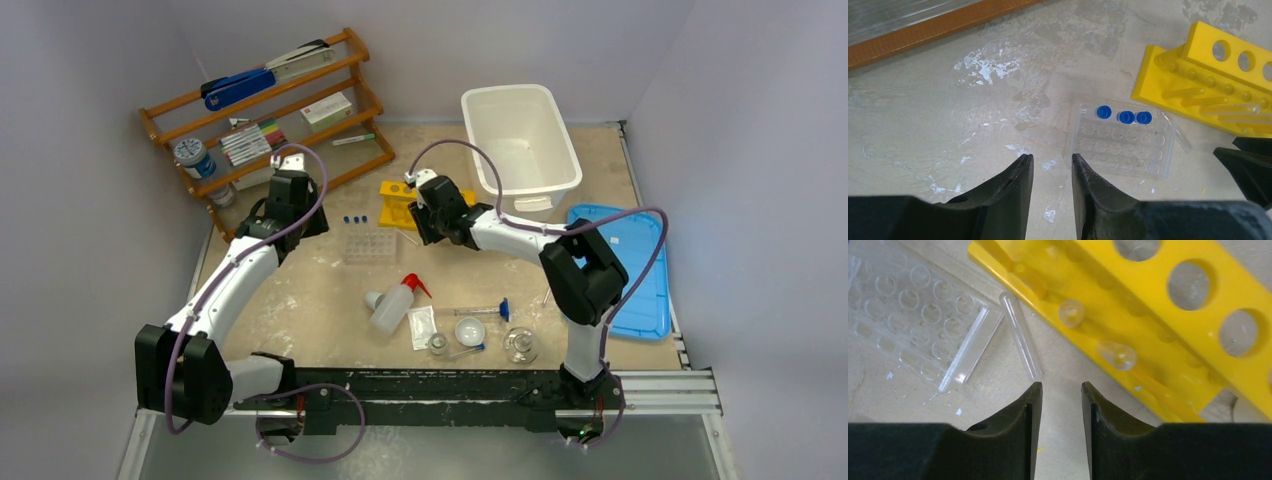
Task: Organize the chemistry lab equipment
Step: Move the test tube rack to the center of the board.
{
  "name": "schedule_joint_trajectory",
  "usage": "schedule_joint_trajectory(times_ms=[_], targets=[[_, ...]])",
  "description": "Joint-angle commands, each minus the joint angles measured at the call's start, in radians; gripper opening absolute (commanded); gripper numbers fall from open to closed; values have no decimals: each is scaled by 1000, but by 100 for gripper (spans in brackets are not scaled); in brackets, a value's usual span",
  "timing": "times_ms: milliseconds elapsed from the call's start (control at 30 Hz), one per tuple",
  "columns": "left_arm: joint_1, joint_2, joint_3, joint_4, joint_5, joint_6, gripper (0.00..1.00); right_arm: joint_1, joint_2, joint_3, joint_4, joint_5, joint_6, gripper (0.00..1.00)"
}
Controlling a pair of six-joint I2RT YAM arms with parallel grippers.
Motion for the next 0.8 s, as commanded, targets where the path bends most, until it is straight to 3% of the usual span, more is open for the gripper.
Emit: schedule_joint_trajectory(times_ms=[0,433,633,767], targets=[[-2,-21,40,1,13,5,34,17,31,55,41,-13,-53,38],[1,-32,54,-25,27,17,36,32,85,103,26,-15,-45,37],[1,-25,77,-21,27,5,36,28,-1,132,-60,27,30,28],[1,-14,86,-17,27,5,37,13,-95,151,-98,9,98,30]])
